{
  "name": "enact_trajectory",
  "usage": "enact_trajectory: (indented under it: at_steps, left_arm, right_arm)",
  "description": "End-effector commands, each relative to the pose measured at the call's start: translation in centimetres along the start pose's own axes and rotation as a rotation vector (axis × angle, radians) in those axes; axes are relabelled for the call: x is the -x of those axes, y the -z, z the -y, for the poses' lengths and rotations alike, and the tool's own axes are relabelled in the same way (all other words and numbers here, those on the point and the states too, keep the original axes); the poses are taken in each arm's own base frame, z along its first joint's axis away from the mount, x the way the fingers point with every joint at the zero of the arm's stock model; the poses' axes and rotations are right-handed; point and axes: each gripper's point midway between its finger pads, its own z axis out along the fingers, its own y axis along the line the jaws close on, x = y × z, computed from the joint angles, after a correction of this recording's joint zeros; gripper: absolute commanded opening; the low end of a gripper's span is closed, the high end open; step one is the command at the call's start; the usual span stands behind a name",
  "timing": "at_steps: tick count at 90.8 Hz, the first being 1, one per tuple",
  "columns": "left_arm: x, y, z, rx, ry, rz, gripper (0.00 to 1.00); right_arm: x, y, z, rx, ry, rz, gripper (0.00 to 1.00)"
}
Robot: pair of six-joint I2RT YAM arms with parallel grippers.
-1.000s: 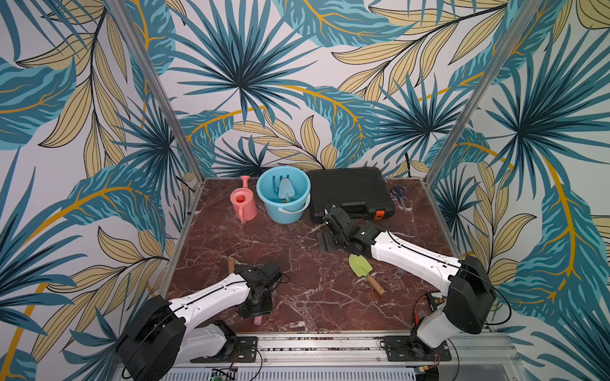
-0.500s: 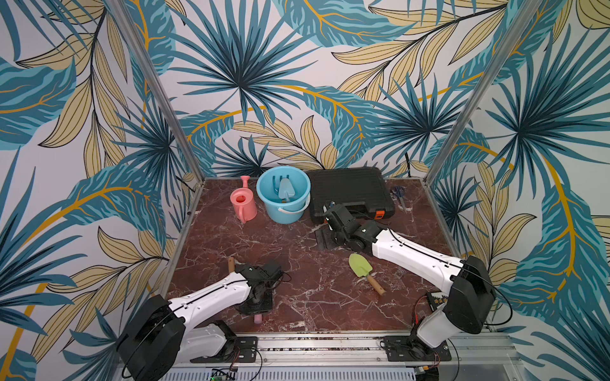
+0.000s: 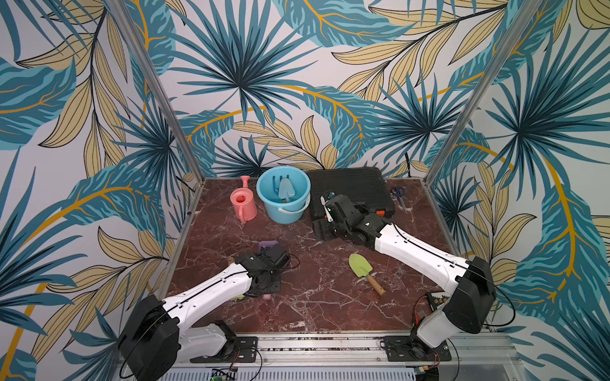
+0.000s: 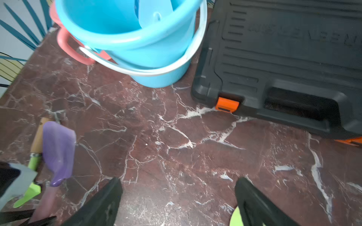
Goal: Organize the gardening tools
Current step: Pick up the gardening tool from the center of the board.
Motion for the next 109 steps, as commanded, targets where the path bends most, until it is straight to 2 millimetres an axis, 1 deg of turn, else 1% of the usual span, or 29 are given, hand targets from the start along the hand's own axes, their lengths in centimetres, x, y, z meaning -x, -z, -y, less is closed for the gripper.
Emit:
enact_trajectory:
  at_steps: [1, 7, 14, 19, 29, 37, 46, 53, 64, 69, 80, 89, 93, 100, 109]
  left_arm:
    - [0.2, 0.6, 1.3, 0.001, -0.055, 0.01, 0.94]
    - [0.2, 0.9, 1.4, 0.043, -0.139, 0.007, 0.94]
    - [-0.2, 0.7, 1.2, 0.089, -0.234, -0.015, 0.94]
    - [-0.4, 0.5, 1.4, 0.099, -0.282, -0.028, 0.91]
    - [-1.6, 0.1, 1.5, 0.123, -0.364, -0.069, 0.87]
    - [-2.8, 0.1, 0.9, 0.176, -0.42, -0.101, 0.86]
    - [-3.9, -0.1, -0.3, 0.24, -0.451, -0.139, 0.84]
    - [-4.3, -0.2, -1.5, 0.283, -0.444, -0.149, 0.81]
    - [-5.2, -0.8, -2.5, 0.281, -0.4, -0.175, 0.73]
    - [-5.8, -1.2, -2.8, 0.276, -0.388, -0.193, 0.72]
    - [-6.4, -1.7, -3.7, 0.294, -0.392, -0.213, 0.58]
    - [-6.6, -2.0, -4.6, 0.317, -0.401, -0.22, 0.54]
    - [-6.6, -2.0, -4.9, 0.327, -0.407, -0.219, 0.49]
    - [-6.5, -2.1, -4.5, 0.313, -0.412, -0.212, 0.4]
    - [-5.7, -1.6, -3.3, 0.296, -0.435, -0.17, 0.28]
  right_arm:
    - [0.4, 0.4, 0.4, -0.001, -0.015, 0.025, 1.0]
    - [0.4, 0.4, 0.3, 0.002, -0.009, 0.025, 1.0]
    - [0.4, 0.4, 0.5, 0.0, -0.005, 0.023, 1.0]
    - [0.3, 0.4, 0.5, -0.001, -0.002, 0.02, 1.0]
    - [0.1, 0.4, 0.7, -0.006, 0.0, 0.011, 0.99]
    - [0.0, 0.5, 0.8, -0.009, 0.001, 0.009, 1.0]
    - [0.0, 0.5, 0.8, -0.004, -0.001, 0.01, 1.0]
    - [-0.1, 0.4, 0.8, -0.002, -0.001, 0.005, 0.99]
    - [-0.2, 0.4, 0.7, -0.001, 0.002, 0.002, 1.0]
    - [0.0, 0.5, 0.8, -0.001, 0.002, 0.005, 1.0]
    - [0.1, 0.5, 0.7, -0.001, 0.006, 0.007, 1.0]
    - [0.3, 0.5, 0.7, 0.001, 0.011, 0.008, 0.99]
    - [0.5, 0.6, 0.6, 0.004, 0.009, 0.013, 1.0]
    - [0.9, 0.8, 0.2, 0.027, 0.01, 0.019, 0.99]
    - [1.8, 1.0, -0.4, 0.055, 0.014, 0.027, 1.0]
